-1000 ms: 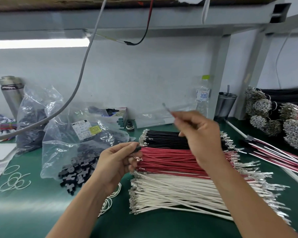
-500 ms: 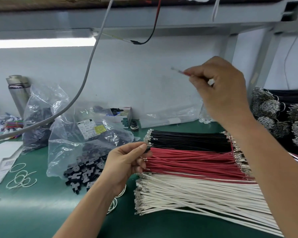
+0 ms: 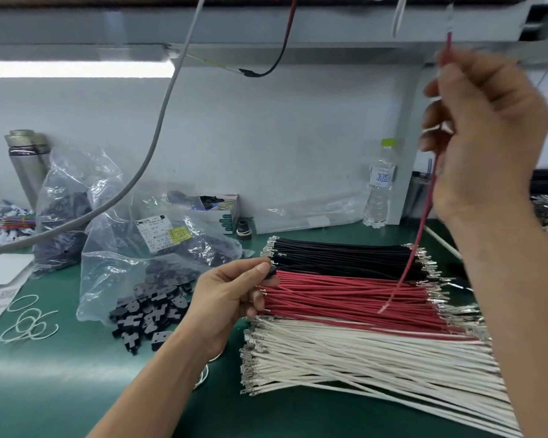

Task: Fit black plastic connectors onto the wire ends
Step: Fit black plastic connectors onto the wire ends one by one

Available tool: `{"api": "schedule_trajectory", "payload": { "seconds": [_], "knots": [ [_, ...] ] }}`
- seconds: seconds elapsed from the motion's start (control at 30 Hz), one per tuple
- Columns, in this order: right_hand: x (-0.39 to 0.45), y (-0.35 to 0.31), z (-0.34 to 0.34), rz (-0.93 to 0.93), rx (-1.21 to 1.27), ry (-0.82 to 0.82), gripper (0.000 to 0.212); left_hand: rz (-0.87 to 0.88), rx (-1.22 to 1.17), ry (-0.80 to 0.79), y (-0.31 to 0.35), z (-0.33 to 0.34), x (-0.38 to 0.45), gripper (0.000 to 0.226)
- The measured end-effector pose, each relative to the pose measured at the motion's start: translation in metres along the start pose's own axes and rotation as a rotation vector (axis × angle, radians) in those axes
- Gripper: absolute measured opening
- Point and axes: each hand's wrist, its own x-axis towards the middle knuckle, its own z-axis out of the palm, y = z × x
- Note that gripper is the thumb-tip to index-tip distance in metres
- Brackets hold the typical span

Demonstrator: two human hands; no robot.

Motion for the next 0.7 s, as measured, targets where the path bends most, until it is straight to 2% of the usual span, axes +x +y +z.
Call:
{"api": "schedule_trajectory", "payload": {
  "seconds": [0.07, 0.17, 0.23, 0.27, 0.4, 0.7],
  "knots": [
    [0.000, -0.004, -0.003, -0.161, -0.218, -0.129, 0.011, 0.004, 0.003, 0.004, 0.000, 0.001, -0.001, 0.040],
    [-0.049, 0.016, -0.001, -0.436, -0.816, -0.562, 0.008, 0.022, -0.023, 0.005, 0.001, 0.000, -0.002, 0.038],
    [-0.097, 0.040, -0.003, -0.452, -0.921, -0.783, 0.009, 0.028, -0.041, -0.005, 0.002, 0.000, -0.002, 0.038],
    [-0.115, 0.051, -0.004, -0.389, -0.889, -0.824, 0.009, 0.028, -0.045, -0.014, 0.002, 0.000, -0.003, 0.037],
    [-0.141, 0.080, -0.015, -0.159, -0.739, -0.725, 0.010, 0.011, -0.013, -0.038, 0.003, -0.001, -0.003, 0.039],
    [-0.144, 0.082, -0.016, -0.128, -0.684, -0.583, 0.009, 0.001, -0.047, -0.064, 0.004, -0.001, -0.004, 0.035]
  ]
}}
